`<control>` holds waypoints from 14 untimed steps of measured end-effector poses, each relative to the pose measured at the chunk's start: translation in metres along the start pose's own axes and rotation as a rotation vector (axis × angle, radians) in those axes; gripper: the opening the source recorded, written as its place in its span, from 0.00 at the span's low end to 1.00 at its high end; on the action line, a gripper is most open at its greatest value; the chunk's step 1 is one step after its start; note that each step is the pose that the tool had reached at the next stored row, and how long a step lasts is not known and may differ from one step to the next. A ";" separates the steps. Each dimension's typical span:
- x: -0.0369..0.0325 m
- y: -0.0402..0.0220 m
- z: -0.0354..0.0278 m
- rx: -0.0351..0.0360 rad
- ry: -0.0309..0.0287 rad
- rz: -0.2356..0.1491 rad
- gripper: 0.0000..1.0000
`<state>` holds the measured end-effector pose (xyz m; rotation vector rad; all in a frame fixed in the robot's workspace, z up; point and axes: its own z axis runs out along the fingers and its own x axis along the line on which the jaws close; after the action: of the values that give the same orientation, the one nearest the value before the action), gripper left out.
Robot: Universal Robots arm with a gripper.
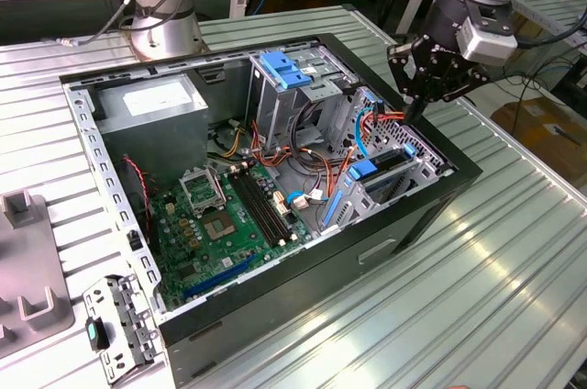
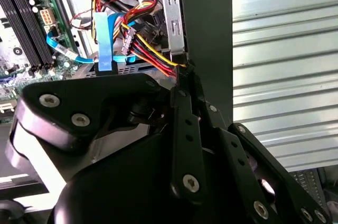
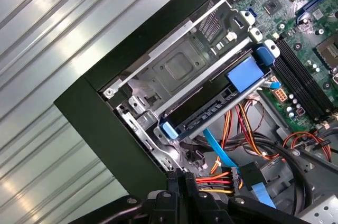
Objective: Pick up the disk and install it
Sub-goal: 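Insert the first disk wire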
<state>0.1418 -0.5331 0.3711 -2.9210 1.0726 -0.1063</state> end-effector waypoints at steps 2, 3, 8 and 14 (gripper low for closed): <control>0.0000 0.0001 0.0000 -0.0022 0.0021 0.041 0.16; 0.0000 0.0001 0.0000 -0.0023 0.0021 0.041 0.16; 0.0000 0.0000 0.0000 -0.0023 0.0022 0.043 0.16; 0.0000 0.0000 0.0000 -0.0023 0.0022 0.043 0.16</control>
<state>0.1418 -0.5332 0.3711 -2.8985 1.1362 -0.1074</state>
